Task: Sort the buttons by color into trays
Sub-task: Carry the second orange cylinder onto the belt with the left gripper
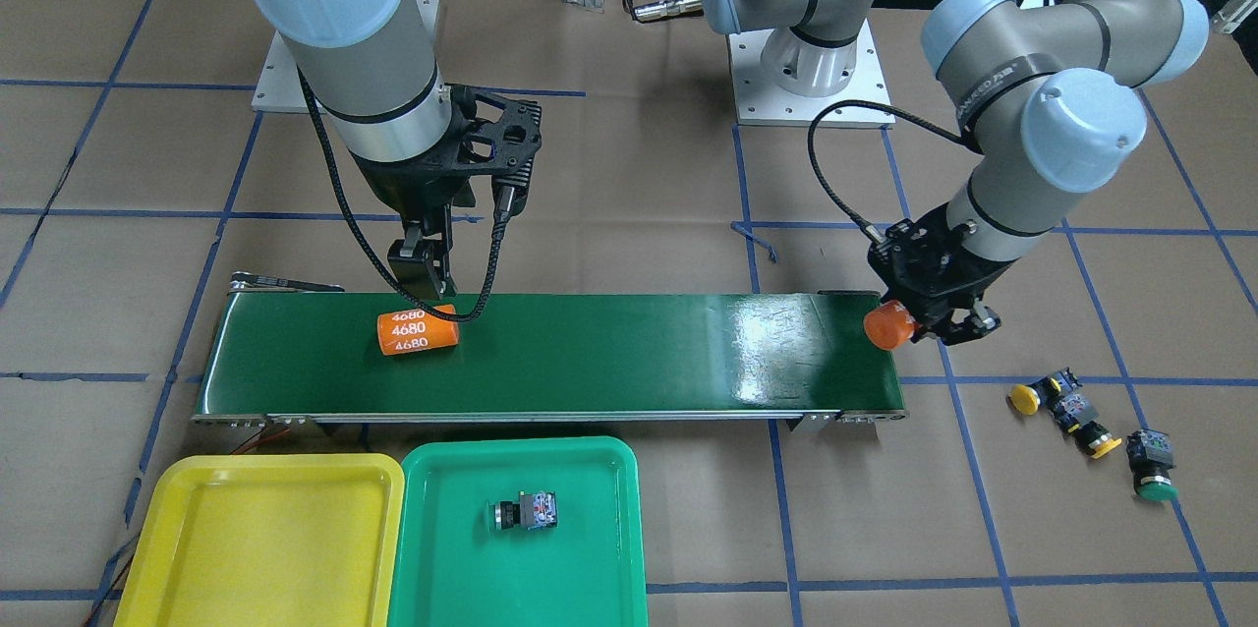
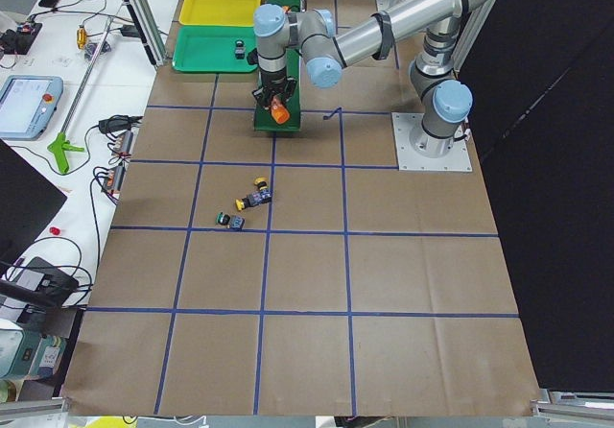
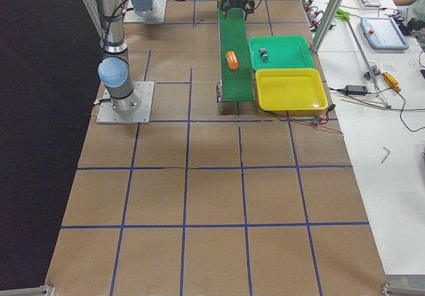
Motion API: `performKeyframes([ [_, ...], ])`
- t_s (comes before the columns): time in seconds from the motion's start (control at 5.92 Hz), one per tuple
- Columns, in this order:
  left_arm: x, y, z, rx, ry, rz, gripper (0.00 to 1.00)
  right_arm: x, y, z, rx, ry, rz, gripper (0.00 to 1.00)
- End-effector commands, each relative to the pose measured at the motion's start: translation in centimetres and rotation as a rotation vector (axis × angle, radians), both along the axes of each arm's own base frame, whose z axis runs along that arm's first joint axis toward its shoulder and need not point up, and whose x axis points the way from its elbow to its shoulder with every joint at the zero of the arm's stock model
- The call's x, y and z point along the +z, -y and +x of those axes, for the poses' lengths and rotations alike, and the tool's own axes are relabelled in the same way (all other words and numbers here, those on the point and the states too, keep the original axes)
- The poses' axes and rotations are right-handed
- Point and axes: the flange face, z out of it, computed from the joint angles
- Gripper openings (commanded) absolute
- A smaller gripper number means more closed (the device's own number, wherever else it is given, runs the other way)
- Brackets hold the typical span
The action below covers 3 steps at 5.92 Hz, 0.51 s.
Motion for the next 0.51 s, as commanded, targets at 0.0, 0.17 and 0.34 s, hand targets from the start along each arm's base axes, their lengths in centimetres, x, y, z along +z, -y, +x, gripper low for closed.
performKeyframes([
  [0.0, -1.5, 0.0, -6.5, -0.215, -0.003, 0.011, 0.00, 0.0, 0.0, 0.0, 0.000, 0.000, 0.001, 1.00],
  [0.17, -3.0, 0.0, -7.7, -0.240, 0.003, 0.032, 0.02, 0.0, 0.0, -0.1, -0.002, 0.000, 0.001, 1.00],
  [0.34, -3.2, 0.2, -8.0, -0.248, 0.005, 0.022, 0.35, 0.0, 0.1, -0.2, -0.003, 0.000, 0.001, 1.00],
])
